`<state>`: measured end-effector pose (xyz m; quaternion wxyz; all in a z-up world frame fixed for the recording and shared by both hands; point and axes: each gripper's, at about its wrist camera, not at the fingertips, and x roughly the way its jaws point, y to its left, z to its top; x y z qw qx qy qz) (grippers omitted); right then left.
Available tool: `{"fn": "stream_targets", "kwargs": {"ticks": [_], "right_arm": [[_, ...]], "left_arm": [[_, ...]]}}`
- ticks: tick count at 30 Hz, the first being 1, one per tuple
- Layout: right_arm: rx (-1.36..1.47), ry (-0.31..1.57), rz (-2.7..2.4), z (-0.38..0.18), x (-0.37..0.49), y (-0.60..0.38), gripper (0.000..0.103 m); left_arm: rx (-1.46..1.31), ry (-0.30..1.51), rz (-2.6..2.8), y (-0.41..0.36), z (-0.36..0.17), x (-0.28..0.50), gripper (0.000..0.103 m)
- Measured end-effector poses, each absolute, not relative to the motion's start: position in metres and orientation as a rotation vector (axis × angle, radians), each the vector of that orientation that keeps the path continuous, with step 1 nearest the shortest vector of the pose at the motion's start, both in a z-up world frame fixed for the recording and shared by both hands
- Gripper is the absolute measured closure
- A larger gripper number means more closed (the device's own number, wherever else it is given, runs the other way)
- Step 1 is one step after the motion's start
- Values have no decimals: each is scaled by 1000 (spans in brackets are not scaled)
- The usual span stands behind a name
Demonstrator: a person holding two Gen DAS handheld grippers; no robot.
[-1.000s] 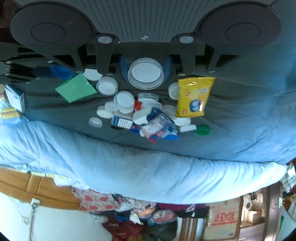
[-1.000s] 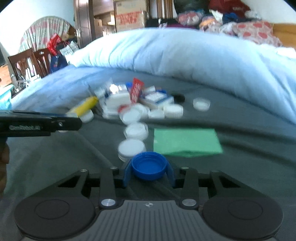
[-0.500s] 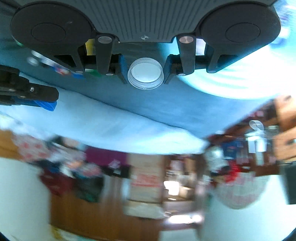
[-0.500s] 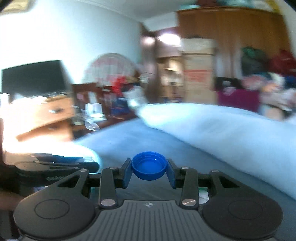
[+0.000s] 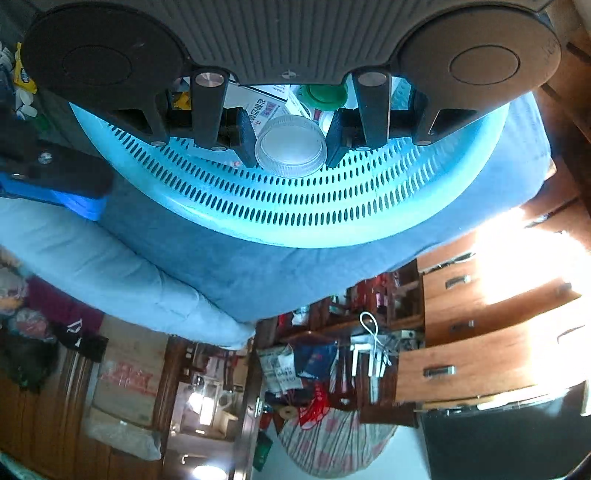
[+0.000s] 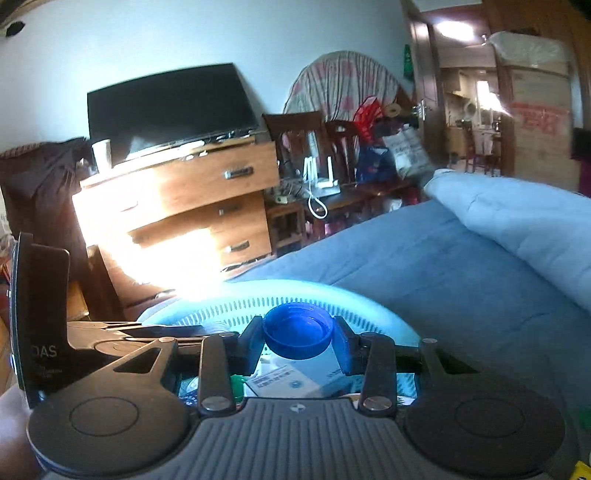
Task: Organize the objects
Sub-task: 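Carry both caps over the turquoise basket and open both tools to drop them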
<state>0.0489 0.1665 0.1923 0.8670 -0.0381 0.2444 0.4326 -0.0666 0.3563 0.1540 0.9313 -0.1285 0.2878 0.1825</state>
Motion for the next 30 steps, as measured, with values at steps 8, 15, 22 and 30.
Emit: {"fn": "stream_targets", "kwargs": {"ticks": [8,15,22,30], "right_arm": [[-91,519,891,180,58,184,61],[-86,528,889,174,60,177,61],[-81,516,884,172,60,177,59],[-40,464,868,181,56,156,27]], "left_arm": [[-261,593,359,335,149,-56,63],[-259,595,356,331,146,-56,63],[-256,593,361,332,144,-46,61],[-219,561,370,319,153,-46,23]]}}
